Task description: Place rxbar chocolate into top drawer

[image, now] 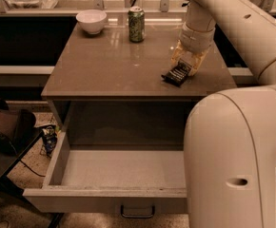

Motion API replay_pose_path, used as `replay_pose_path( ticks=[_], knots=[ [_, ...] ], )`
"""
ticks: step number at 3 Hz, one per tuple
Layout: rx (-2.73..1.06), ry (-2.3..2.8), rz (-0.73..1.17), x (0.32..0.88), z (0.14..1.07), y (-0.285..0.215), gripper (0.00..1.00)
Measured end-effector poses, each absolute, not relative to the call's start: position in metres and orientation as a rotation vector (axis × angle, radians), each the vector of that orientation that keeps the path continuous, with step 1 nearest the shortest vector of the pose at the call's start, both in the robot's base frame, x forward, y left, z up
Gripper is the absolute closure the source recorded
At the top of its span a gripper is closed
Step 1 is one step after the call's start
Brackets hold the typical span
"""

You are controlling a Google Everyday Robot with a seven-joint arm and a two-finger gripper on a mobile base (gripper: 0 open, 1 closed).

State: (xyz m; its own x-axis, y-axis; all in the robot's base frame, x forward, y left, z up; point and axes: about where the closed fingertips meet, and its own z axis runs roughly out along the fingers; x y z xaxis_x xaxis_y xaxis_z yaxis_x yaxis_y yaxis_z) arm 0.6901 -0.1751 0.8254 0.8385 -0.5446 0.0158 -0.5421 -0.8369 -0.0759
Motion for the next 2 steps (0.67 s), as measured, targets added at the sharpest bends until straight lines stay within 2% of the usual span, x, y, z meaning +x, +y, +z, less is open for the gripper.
replay_pose_path(
  ticks=[1, 2],
  knots=[
    [-2.946, 0.870, -0.070, 0.693, 0.827, -0.174, 1.00],
    [-2.949, 0.855, -0.160, 0.709, 0.843, -0.164, 1.00]
  ],
)
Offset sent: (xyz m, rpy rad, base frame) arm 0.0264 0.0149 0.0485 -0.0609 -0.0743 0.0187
